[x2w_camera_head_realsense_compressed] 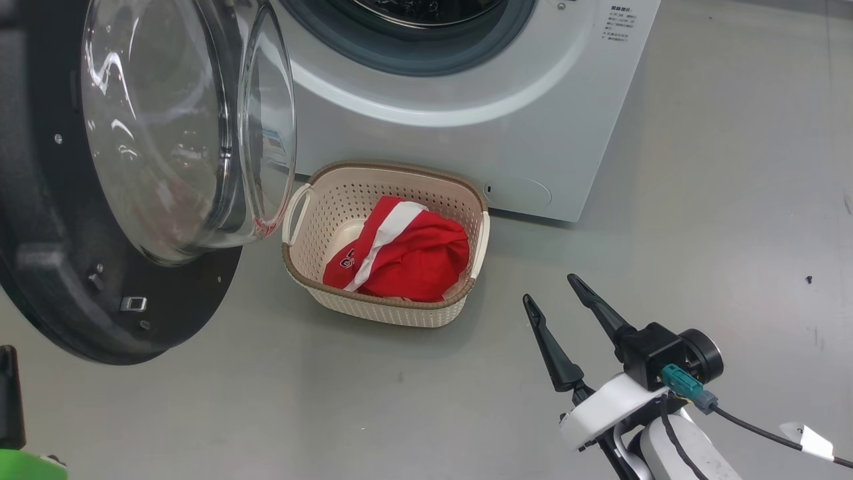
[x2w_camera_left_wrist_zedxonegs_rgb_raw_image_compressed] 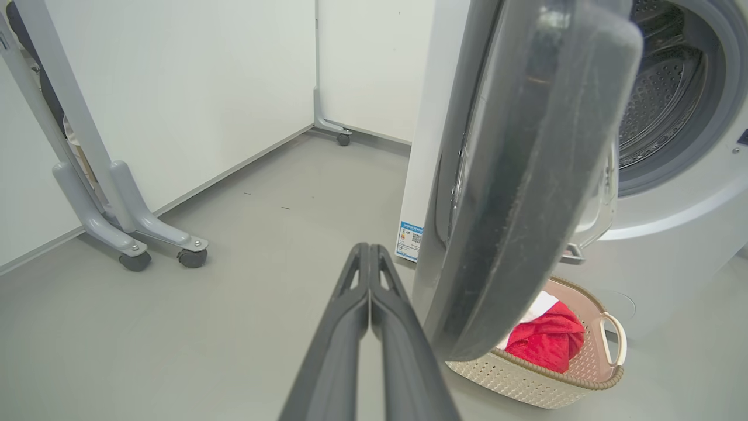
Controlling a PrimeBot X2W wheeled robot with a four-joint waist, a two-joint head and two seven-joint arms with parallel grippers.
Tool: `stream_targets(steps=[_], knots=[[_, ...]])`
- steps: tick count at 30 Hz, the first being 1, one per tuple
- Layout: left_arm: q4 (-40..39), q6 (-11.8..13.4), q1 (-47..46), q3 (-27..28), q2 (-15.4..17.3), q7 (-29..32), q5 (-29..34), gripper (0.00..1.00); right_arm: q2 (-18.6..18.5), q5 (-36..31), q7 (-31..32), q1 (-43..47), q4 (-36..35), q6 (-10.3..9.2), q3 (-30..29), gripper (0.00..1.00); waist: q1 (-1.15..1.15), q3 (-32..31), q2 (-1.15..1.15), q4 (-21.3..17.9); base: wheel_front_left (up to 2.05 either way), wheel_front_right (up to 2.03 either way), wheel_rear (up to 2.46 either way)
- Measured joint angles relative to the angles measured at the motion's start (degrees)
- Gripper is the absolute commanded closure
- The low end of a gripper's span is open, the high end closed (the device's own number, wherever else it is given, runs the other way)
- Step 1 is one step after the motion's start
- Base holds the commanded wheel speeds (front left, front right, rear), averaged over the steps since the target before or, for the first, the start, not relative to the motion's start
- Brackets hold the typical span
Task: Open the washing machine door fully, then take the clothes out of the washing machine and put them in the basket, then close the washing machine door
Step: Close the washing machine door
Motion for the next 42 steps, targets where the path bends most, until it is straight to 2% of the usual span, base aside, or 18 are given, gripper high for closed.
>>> stream_targets(steps=[9,12,16,21,29,33,38,42], knots=[[0.2,0.0,-2.7,2.0,2.8,0.0,-0.4,1.00,0.0,0.1,0.0,0.0,0.0,0.00,0.5,0.00,0.00,-0.3,0.00,0.1,0.00,0.00,0.00],[0.4,0.0,-3.8,2.6,3.2,1.5,-3.0,1.00,0.0,0.5,0.0,0.0,0.1,0.01,0.8,0.00,0.00,-0.4,0.00,0.1,0.00,0.00,0.00],[3.0,0.0,-5.8,5.0,2.8,6.6,-10.3,1.00,0.0,0.5,0.0,0.0,0.1,0.01,1.2,0.00,0.00,-0.6,0.00,0.1,0.00,0.00,0.00],[4.1,0.0,-9.1,8.9,-1.3,12.7,-24.1,1.00,0.0,0.5,0.0,0.0,0.2,0.01,1.8,0.00,0.00,-0.6,0.00,-0.1,0.00,0.00,0.00],[5.9,0.5,-13.0,14.0,-5.1,23.3,-40.7,1.00,0.0,1.2,0.0,0.0,0.2,0.01,2.0,0.00,0.00,-0.3,0.00,-0.5,0.00,0.00,0.00],[6.1,2.6,-15.1,16.0,-7.7,29.0,-49.2,1.00,0.0,1.5,0.0,0.0,0.2,0.00,2.0,0.00,0.00,-0.2,0.00,-0.6,0.00,0.00,0.00],[6.1,5.9,-16.7,18.1,-9.2,35.9,-58.0,1.00,0.0,1.5,0.0,-0.1,0.2,0.00,2.0,0.00,0.00,-0.1,0.00,-0.6,0.00,0.00,0.00],[5.9,8.3,-17.1,19.1,-9.3,39.3,-61.1,1.00,0.0,1.5,0.0,-0.1,0.2,-0.02,2.0,0.00,0.00,0.0,0.00,-0.4,0.00,0.00,0.00]])
